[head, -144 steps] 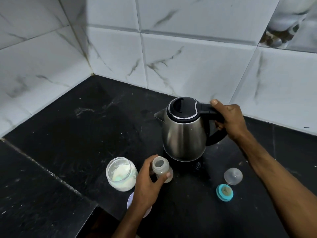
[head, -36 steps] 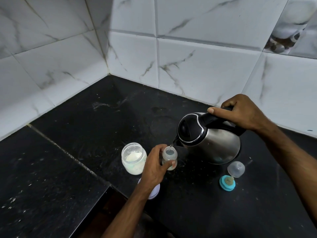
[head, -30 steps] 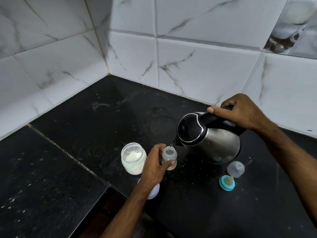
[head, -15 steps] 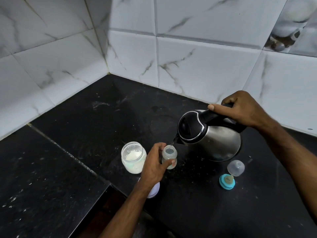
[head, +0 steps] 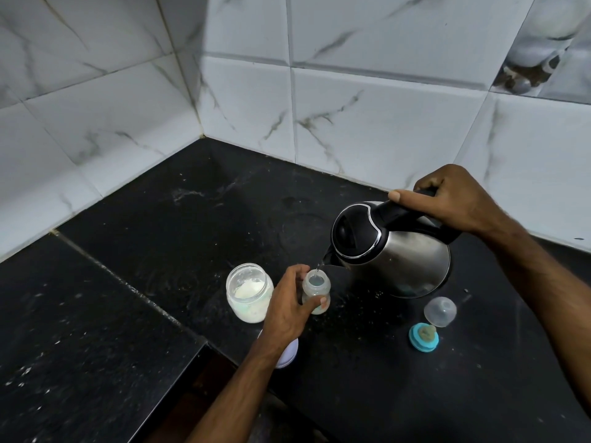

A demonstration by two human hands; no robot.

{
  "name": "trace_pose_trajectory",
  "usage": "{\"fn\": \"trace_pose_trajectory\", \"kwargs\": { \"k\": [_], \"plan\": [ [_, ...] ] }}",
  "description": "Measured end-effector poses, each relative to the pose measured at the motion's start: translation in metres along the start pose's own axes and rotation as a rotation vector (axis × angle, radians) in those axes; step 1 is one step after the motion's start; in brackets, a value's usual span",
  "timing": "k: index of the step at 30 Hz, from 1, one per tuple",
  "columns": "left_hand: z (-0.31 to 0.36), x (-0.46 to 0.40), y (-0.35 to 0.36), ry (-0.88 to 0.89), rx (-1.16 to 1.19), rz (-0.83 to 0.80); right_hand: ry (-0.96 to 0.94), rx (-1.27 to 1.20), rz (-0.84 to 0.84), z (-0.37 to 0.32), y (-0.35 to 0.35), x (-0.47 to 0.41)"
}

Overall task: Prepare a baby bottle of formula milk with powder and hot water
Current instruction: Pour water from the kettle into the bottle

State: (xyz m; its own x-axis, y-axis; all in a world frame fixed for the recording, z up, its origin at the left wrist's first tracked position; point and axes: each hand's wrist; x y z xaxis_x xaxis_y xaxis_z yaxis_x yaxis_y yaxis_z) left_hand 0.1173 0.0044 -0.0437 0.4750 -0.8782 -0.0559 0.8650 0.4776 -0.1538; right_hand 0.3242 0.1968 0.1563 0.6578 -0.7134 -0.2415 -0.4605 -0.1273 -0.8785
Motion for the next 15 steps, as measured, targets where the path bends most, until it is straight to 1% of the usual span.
{"fn": "trace_pose_trajectory", "kwargs": {
  "k": [15],
  "plan": [
    [0.0029,0.0009,0.0007,-0.012,0.023,0.009,-0.01,0.003,0.004,0.0001,0.0005,-0.0007]
  ]
}}
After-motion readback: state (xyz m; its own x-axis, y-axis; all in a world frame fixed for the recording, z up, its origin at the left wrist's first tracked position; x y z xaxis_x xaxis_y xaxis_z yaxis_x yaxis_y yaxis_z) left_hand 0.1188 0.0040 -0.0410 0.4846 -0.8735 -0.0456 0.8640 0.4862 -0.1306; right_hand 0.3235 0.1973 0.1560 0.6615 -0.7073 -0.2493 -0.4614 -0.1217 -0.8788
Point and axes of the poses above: each hand's wrist, its own x-axis away from the middle knuckle, its own y-axis out of the palm, z = x × y, and after that the axes turned 13 degrees about x, right-handed
